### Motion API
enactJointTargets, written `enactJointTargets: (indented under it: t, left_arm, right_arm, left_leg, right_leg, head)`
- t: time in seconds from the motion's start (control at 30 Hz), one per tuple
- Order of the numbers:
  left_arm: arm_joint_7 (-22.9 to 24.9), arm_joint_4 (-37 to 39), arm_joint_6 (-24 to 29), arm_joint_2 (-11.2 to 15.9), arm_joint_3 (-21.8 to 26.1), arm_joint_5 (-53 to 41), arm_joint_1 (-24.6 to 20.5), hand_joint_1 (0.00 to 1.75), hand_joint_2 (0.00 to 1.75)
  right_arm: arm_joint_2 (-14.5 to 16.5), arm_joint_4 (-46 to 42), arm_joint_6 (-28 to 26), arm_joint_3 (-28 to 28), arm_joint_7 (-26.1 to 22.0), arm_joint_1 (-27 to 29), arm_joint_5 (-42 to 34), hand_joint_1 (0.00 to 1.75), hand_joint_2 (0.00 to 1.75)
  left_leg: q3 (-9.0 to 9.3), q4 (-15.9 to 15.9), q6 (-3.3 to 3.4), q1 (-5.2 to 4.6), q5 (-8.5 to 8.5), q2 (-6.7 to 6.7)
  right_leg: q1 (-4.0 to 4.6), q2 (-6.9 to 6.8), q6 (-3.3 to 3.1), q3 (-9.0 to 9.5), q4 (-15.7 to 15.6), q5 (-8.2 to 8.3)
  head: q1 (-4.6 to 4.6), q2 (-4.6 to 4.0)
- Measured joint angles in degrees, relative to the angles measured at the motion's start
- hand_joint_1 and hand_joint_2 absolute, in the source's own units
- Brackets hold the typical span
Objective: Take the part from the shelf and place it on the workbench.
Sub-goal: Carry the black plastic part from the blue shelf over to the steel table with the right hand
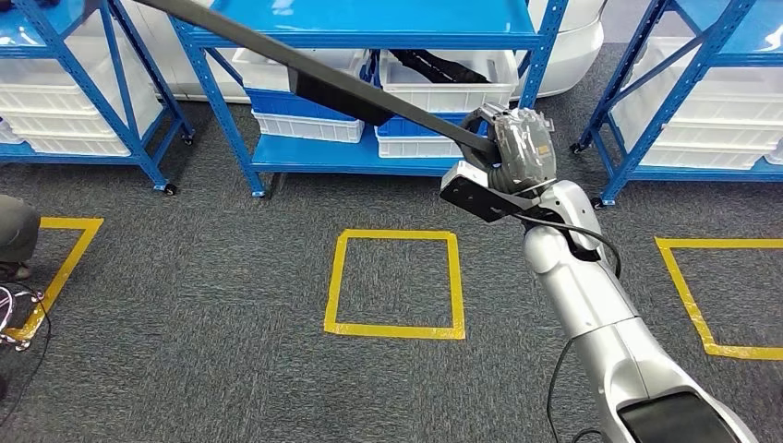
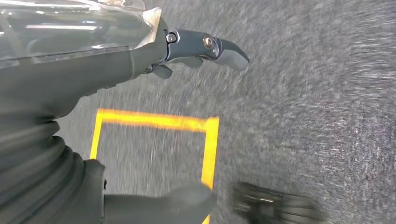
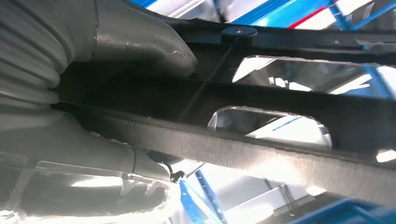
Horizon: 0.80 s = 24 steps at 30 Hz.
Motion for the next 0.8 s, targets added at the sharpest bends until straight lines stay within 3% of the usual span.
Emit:
enactJointTargets:
  t: [0.03, 0.1, 0.17, 0.23, 0.27, 0.33, 0.37, 0.43, 0.5, 0.53, 0.57, 0.6, 0.63, 0.67, 0.7, 0.73, 0.77, 0.8]
  left_arm:
    - [0.83, -0.04, -0.58, 0.35, 0.26, 0.19, -1.34, 0.0, 1.75]
    - [2.34, -0.14, -1.43, 1.19, 0.48, -0.22, -3.91, 0.0, 1.75]
    - [3.08, -0.3, -1.85, 1.92, 0.54, -0.6, -5.55, 0.0, 1.75]
    - [3.2, -0.5, -2.25, 2.49, 0.65, -0.66, -6.25, 0.0, 1.75]
    - [3.18, -0.57, -2.37, 2.71, 0.7, -0.67, -6.42, 0.0, 1.75]
    - [3.16, -0.57, -2.52, 2.92, 0.75, -0.74, -6.63, 0.0, 1.75]
    - [3.15, -0.56, -2.52, 2.94, 0.76, -0.77, -6.78, 0.0, 1.75]
    - [3.16, -0.55, -2.51, 2.97, 0.77, -0.82, -7.07, 0.0, 1.75]
    - [2.84, -0.56, -2.58, 2.94, 0.78, -0.95, -7.18, 0.0, 1.75]
    - [2.34, -0.56, -2.62, 2.78, 0.78, -1.12, -7.06, 0.0, 1.75]
    - [1.6, -0.57, -2.61, 2.48, 0.78, -1.29, -6.83, 0.0, 1.75]
    - [0.8, -0.57, -2.54, 2.08, 0.77, -1.43, -6.5, 0.0, 1.75]
    - [0.07, -0.58, -2.38, 1.6, 0.77, -1.51, -6.08, 0.0, 1.75]
    - [-0.45, -0.59, -2.19, 1.19, 0.76, -1.51, -5.67, 0.0, 1.75]
    - [-0.76, -0.62, -2.03, 0.83, 0.76, -1.5, -5.29, 0.0, 1.75]
    - [-0.98, -0.65, -1.92, 0.54, 0.76, -1.49, -4.95, 0.0, 1.75]
    - [-1.19, -0.68, -1.89, 0.28, 0.76, -1.5, -4.7, 0.0, 1.75]
    - [-1.5, -0.71, -1.9, 0.01, 0.76, -1.52, -4.5, 0.0, 1.75]
  right_arm:
    - [0.66, 0.3, 0.02, 0.14, 0.06, -0.42, -0.01, 1.75, 1.75]
    - [1.56, 0.64, -0.18, 0.55, 0.64, -0.76, 0.04, 1.75, 1.75]
    - [1.66, 0.65, -0.28, 0.75, 0.91, -0.74, -0.12, 1.75, 1.75]
    - [1.32, 0.48, -0.3, 0.65, 0.95, -0.75, -0.35, 1.75, 1.75]
    - [1.16, 0.39, -0.33, 0.61, 0.97, -0.78, -0.43, 1.75, 1.75]
    - [0.93, 0.27, -0.39, 0.58, 1.01, -0.77, -0.59, 1.75, 1.75]
    - [0.83, 0.24, -0.4, 0.57, 1.02, -0.7, -0.65, 1.75, 1.75]
    - [0.63, 0.21, -0.41, 0.55, 1.03, -0.56, -0.66, 1.75, 1.75]
    - [0.45, 0.19, -0.4, 0.55, 1.18, -0.46, -0.37, 1.75, 1.75]
    - [0.35, 0.18, -0.39, 0.52, 1.41, -0.35, -0.07, 1.75, 1.75]
    - [0.27, 0.18, -0.39, 0.45, 1.74, -0.23, 0.33, 1.75, 1.75]
    - [0.22, 0.17, -0.39, 0.36, 2.09, -0.1, 0.75, 1.75, 1.75]
    - [0.19, 0.17, -0.35, 0.21, 2.41, -0.01, 1.18, 1.75, 1.75]
    - [0.18, 0.16, -0.27, 0.04, 2.62, 0.0, 1.55, 1.75, 1.75]
    - [0.2, 0.14, -0.15, -0.14, 2.75, -0.05, 1.82, 1.75, 1.75]
    - [0.24, 0.08, 0.0, -0.33, 2.84, -0.15, 2.04, 1.75, 1.75]
    - [0.34, 0.02, 0.18, -0.5, 2.89, -0.28, 2.2, 1.75, 1.75]
    - [0.46, -0.03, 0.32, -0.64, 2.97, -0.41, 2.33, 1.75, 1.75]
  left_leg:
    - [-0.37, 3.44, 0.09, -0.02, -1.17, -0.01]
    - [1.28, 5.63, 0.72, -0.2, 0.31, -0.03]
    - [6.62, 0.6, 1.94, -0.66, 2.12, -0.26]
    - [12.35, -7.2, 2.68, -1.15, 0.7, -0.54]
    - [13.75, -9.68, 2.82, -1.42, -0.23, -0.61]
    - [13.97, -11.35, 3.0, -1.75, 0.32, -0.46]
    - [13.6, -11.76, 3.28, -1.75, 1.15, -0.31]
    - [12.43, -12.44, 3.82, -1.53, 3.02, -0.03]
    - [10.47, -12.49, 4.05, -1.52, 4.7, 0.05]
    - [9.36, -12.46, 3.97, -1.5, 5.56, 0.08]
    - [8.2, -12.42, 3.85, -1.47, 6.42, 0.14]
    - [7.07, -12.37, 3.68, -1.42, 7.28, 0.22]
    - [5.98, -12.31, 3.47, -1.35, 8.1, 0.28]
    - [5.03, -12.19, 3.19, -1.3, 8.9, 0.32]
    - [4.21, -12.08, 2.85, -1.28, 9.63, 0.33]
    - [3.67, -12.01, 2.47, -1.28, 10.32, 0.35]
    - [3.42, -12.08, 2.06, -1.25, 10.99, 0.38]
    - [3.33, -12.34, 1.59, -1.16, 11.51, 0.41]
  right_leg:
    - [0.3, -0.03, -0.18, -1.0, 0.04, 0.81]
    - [0.89, -0.12, -0.34, -2.84, 0.09, 2.25]
    - [1.28, -0.17, -0.27, -4.31, 0.11, 3.59]
    - [1.51, -0.15, 0.08, -5.21, 0.08, 4.81]
    - [1.43, -0.15, 0.38, -5.45, 0.01, 5.39]
    - [1.28, -0.11, 1.13, -5.86, -0.35, 6.52]
    - [1.21, -0.06, 1.34, -6.25, -0.18, 6.25]
    - [1.14, 0.01, 1.1, -7.84, 2.74, 2.85]
    - [0.78, 0.02, 0.72, -9.78, 9.66, -2.38]
    - [0.57, 0.02, 0.98, -10.28, 13.24, -3.78]
    - [0.33, 0.01, 1.6, -10.17, 15.82, -3.92]
    - [0.08, 0.01, 2.46, -9.3, 16.79, -2.92]
    - [-0.17, 0.0, 3.29, -7.47, 15.82, -1.46]
    - [-0.37, 0.01, 3.75, -4.64, 12.88, -0.79]
    - [-0.31, 0.01, 3.76, -1.16, 8.57, -1.29]
    - [-0.13, 0.05, 3.36, 1.69, 4.34, -2.52]
    - [0.22, 0.1, 2.8, 3.62, 1.08, -3.93]
    - [0.66, 0.13, 2.13, 4.38, -0.65, -4.8]
  head:
    - [-0.02, 0.0]
    - [-0.05, 0.0]
    - [-0.04, 0.0]
    - [0.03, 0.0]
    - [0.03, 0.0]
    - [-0.04, 0.0]
    - [-0.03, 0.0]
    - [0.17, -0.01]
    - [0.35, -0.01]
    - [0.36, 0.0]
    - [0.37, 0.0]
    - [0.37, 0.0]
    - [0.36, 0.0]
    - [0.38, 0.0]
    - [0.42, 0.0]
    - [0.38, 0.0]
    - [0.34, 0.0]
    - [0.27, 0.0]
